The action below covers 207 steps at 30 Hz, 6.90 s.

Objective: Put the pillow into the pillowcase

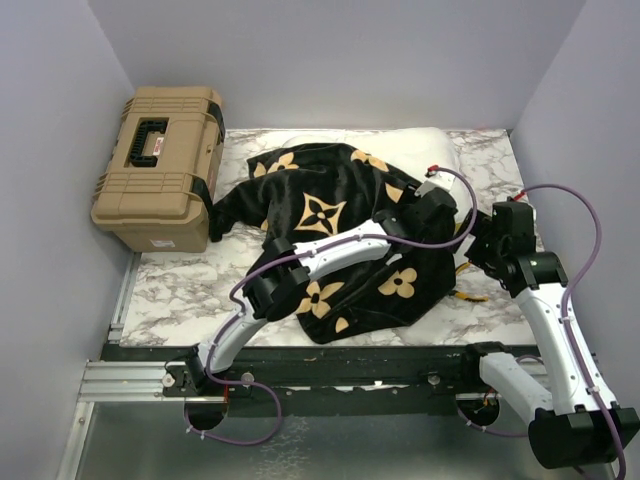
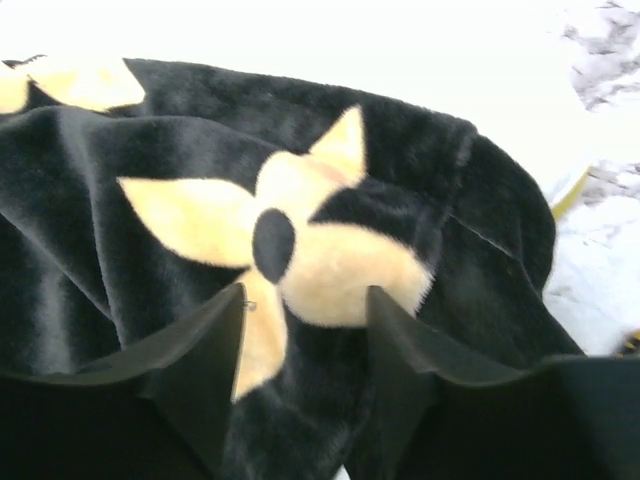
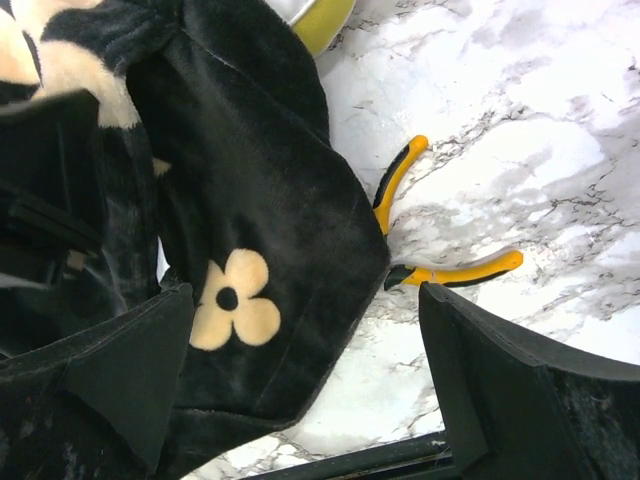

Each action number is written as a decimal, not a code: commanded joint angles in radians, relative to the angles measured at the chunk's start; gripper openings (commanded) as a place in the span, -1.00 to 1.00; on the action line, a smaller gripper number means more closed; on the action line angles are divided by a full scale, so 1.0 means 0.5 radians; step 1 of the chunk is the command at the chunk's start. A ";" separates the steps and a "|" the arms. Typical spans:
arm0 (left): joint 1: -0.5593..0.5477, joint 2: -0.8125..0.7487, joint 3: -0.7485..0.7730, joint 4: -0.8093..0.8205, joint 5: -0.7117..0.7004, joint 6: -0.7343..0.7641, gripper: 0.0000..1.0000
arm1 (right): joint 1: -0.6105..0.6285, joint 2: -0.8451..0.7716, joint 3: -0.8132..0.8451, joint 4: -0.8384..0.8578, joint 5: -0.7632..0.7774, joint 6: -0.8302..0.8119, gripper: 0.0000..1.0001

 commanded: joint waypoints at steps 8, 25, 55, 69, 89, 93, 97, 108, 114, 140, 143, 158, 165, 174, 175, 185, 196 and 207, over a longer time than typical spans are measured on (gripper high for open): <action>0.186 0.021 0.083 -0.004 0.264 0.125 -0.58 | -0.014 0.086 0.104 -0.046 -0.105 -0.120 0.99; -0.019 -0.144 -0.225 0.186 0.315 0.288 0.76 | -0.777 0.393 -0.298 0.421 -1.086 -0.097 0.99; 0.097 -0.234 -0.151 0.164 0.103 0.215 -1.00 | -0.792 0.369 -0.160 0.388 -1.356 -0.279 0.89; 0.290 -1.137 -0.937 0.093 0.107 -0.129 -1.00 | -0.790 0.836 0.009 0.851 -1.207 -0.147 0.95; 0.295 -1.598 -0.927 -0.198 0.289 -0.102 -1.00 | -0.776 1.851 0.428 1.836 -1.497 0.376 -0.09; 0.295 -1.634 -0.933 -0.246 0.239 -0.092 -1.00 | -0.776 1.735 0.565 1.724 -1.434 0.287 -0.98; 0.293 -1.682 -0.963 -0.266 0.163 -0.087 -1.00 | -0.777 1.434 0.720 1.496 -1.262 0.183 -1.00; 0.294 -1.696 -0.956 -0.379 0.010 -0.126 -1.00 | -0.779 0.826 1.586 0.986 -0.806 -0.072 -1.00; 0.293 -1.723 -0.861 -0.465 -0.255 -0.154 -1.00 | -0.778 0.982 2.277 0.708 -0.845 -0.216 -1.00; 0.273 -1.228 0.200 -1.095 -0.231 0.176 -1.00 | -0.777 1.050 1.974 0.746 -1.700 -0.225 -1.00; 0.269 -1.068 0.106 -1.062 -0.072 0.003 -1.00 | -0.775 1.062 2.131 0.695 -1.650 -0.230 -1.00; 0.285 -1.063 0.030 -0.932 -0.128 -0.198 -1.00 | -0.776 1.160 2.821 0.716 -1.845 -0.150 -1.00; 0.341 -1.215 -0.389 -0.928 -0.189 -0.393 -1.00 | -0.608 1.109 2.229 1.042 -2.406 -0.047 -1.00; 0.620 -1.506 -0.925 -0.837 -0.091 -0.734 -1.00 | 0.256 1.185 1.504 0.820 -2.383 -0.405 -0.97; 0.677 -1.558 -1.007 -0.824 -0.058 -0.783 -1.00 | 0.312 1.125 1.318 0.920 -2.390 -0.372 -0.91; 1.207 -2.079 -1.926 -0.244 0.441 -0.898 -1.00 | 0.409 1.021 0.951 0.795 -1.649 -0.465 0.57; 1.222 -2.083 -1.915 -0.228 0.498 -0.761 -1.00 | 0.407 1.350 0.667 0.258 -0.589 -0.427 0.59; 1.224 -2.127 -1.951 -0.229 0.492 -0.764 -1.00 | 0.418 1.724 0.482 0.448 -0.866 -0.438 -0.96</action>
